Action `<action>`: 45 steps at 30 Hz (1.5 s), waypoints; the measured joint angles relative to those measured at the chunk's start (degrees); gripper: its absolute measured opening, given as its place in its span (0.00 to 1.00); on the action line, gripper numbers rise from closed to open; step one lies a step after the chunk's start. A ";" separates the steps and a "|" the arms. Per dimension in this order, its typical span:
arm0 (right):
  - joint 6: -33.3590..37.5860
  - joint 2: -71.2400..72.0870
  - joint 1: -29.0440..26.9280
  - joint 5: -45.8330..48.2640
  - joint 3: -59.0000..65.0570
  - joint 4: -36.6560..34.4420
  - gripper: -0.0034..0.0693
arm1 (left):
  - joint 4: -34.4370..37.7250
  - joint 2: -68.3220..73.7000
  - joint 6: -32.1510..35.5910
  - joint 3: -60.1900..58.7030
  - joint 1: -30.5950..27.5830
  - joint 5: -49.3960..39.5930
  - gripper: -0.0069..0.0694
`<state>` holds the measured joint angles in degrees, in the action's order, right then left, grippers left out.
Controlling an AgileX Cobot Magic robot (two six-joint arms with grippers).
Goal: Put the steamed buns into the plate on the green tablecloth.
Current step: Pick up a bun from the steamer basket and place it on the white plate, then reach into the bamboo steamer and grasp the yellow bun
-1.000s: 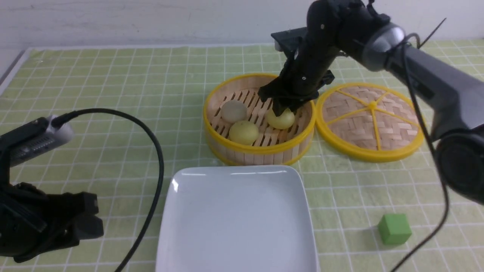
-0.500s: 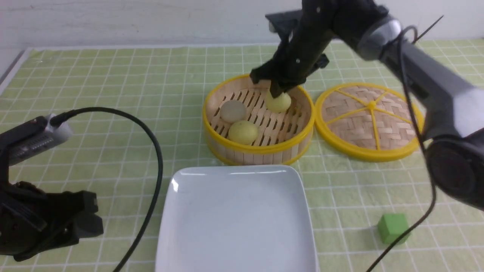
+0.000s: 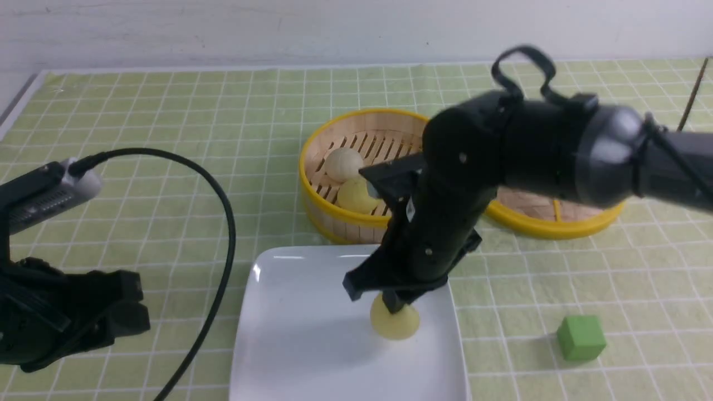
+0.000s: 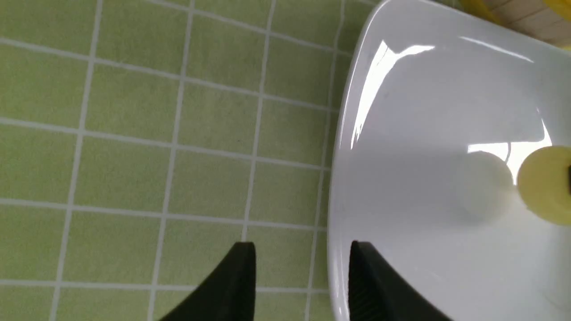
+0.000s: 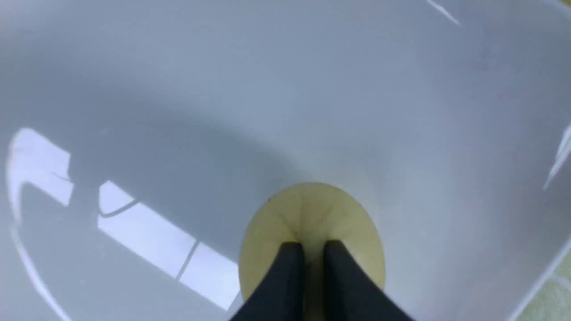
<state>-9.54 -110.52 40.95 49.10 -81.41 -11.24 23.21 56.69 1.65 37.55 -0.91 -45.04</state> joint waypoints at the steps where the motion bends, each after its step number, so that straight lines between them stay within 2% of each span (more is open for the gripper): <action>1: 0.00 -0.32 0.00 -0.85 0.62 0.21 0.23 | 0.00 0.00 0.00 0.00 0.00 0.36 0.51; 3: 0.00 -0.76 -0.28 -0.42 0.58 0.65 0.38 | 0.00 0.00 0.00 0.00 0.00 0.66 0.51; 6: 0.40 -0.49 -1.60 5.95 -3.44 2.05 0.62 | 0.04 0.00 0.00 0.00 0.00 1.48 0.51; 8: 0.87 -0.05 -2.32 8.90 -5.29 2.90 0.67 | 0.04 0.00 0.00 0.00 0.00 1.64 0.51; 10: 1.85 2.17 -3.68 16.24 -9.85 5.84 0.71 | 0.44 0.00 0.00 0.00 0.00 1.88 0.50; 12: 2.00 4.01 -4.40 18.80 -12.02 8.49 0.66 | 1.02 0.18 0.00 0.06 0.00 1.82 0.47; 14: 2.16 8.35 -5.71 20.01 -12.44 12.13 0.48 | 2.05 1.88 0.00 1.28 0.00 0.66 0.37; 18: 1.71 19.18 -8.86 20.58 -5.52 13.73 0.09 | 2.33 8.35 1.18 7.59 0.16 -5.45 0.14; 20: 1.47 24.85 -10.34 20.84 -0.03 14.04 0.03 | 2.37 11.94 3.50 11.33 0.91 -8.43 0.10; 23: 1.47 33.42 -12.34 21.21 9.21 14.16 0.03 | 3.59 17.77 6.73 16.59 4.22 -11.88 0.09; 27: 1.30 46.19 -13.98 17.91 23.74 14.10 0.03 | 5.35 28.33 8.14 26.35 13.12 -12.77 0.09; 32: 1.12 57.40 -14.18 12.72 34.92 11.90 0.03 | 3.27 40.57 4.66 40.96 20.86 -13.07 0.13; 35: 1.07 63.67 -14.18 11.82 39.72 10.03 0.03 | -1.67 49.94 -1.65 53.90 23.91 -13.53 0.24; 36: 1.07 63.94 -14.18 11.82 39.91 9.94 0.03 | -2.02 50.45 -1.65 54.63 23.91 -13.53 0.25; 38: 0.96 66.46 -14.18 11.87 41.32 8.91 0.04 | -7.00 56.52 -5.91 63.46 25.38 -13.62 0.39; 40: 0.96 67.01 -14.18 12.12 41.52 8.55 0.04 | -9.59 58.89 -6.30 66.89 25.86 -13.71 0.43; 43: 0.90 67.34 -14.18 12.23 41.57 8.07 0.04 | -15.18 64.44 -6.84 74.25 26.88 -14.56 0.55; 45: 0.90 67.34 -14.18 12.18 41.62 8.00 0.04 | -15.98 66.02 -6.97 75.76 27.28 -14.63 0.57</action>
<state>-8.64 -43.18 26.77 61.28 -39.78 -3.24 7.23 122.71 -5.32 113.32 26.37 -59.67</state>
